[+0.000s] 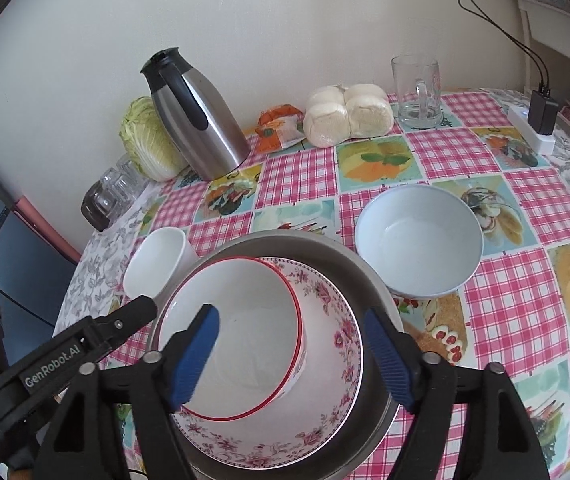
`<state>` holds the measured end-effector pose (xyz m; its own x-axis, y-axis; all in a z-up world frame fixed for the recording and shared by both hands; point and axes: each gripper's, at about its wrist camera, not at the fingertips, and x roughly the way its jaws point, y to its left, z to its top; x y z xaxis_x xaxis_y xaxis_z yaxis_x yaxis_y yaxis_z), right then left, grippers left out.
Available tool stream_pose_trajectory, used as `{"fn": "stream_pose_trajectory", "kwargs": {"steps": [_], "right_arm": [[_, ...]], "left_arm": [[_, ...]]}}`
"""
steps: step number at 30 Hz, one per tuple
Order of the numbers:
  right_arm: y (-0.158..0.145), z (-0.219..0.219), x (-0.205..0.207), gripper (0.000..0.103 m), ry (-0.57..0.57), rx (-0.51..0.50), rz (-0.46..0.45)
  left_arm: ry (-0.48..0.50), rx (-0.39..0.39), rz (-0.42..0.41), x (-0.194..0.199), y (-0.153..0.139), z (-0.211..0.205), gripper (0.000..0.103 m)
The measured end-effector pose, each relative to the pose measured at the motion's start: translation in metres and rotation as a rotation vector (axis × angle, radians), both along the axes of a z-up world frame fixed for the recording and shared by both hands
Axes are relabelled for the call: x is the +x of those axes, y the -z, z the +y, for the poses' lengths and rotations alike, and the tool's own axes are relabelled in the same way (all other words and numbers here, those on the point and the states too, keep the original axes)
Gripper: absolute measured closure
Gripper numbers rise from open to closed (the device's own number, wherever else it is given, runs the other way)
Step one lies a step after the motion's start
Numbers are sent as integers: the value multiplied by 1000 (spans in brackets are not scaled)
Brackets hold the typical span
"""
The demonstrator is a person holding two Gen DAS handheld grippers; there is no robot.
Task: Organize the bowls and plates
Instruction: 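Open both tools to release the red-rimmed bowl rim, then raise both tools up and away from the stacked basin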
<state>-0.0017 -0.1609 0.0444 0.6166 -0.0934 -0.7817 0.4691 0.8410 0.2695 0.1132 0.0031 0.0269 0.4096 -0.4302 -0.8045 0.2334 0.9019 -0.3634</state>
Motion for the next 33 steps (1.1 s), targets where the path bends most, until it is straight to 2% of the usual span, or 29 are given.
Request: {"fn": "stream_pose_trajectory", "kwargs": {"steps": [1, 3, 5, 6, 7, 10, 23, 33], "right_arm": [[0, -1, 0, 15, 3, 0, 1], [1, -2, 0, 1, 13, -3, 3], [1, -3, -1, 0, 24, -9, 0], [1, -3, -2, 0, 28, -13, -2], [1, -4, -3, 0, 33, -19, 0], [2, -5, -4, 0, 52, -50, 16], [7, -8, -4, 0, 61, -41, 53], [0, -4, -6, 0, 54, -50, 6]], "left_arm": [[-12, 5, 0, 1, 0, 2, 27], [-32, 9, 5, 3, 2, 6, 27], [-55, 29, -1, 4, 3, 9, 23], [-67, 50, -14, 3, 3, 10, 8], [-85, 91, -35, 3, 2, 11, 0], [-106, 121, -66, 3, 0, 15, 0], [-140, 178, -55, 6, 3, 21, 0], [-117, 140, -87, 12, -8, 19, 0]]}}
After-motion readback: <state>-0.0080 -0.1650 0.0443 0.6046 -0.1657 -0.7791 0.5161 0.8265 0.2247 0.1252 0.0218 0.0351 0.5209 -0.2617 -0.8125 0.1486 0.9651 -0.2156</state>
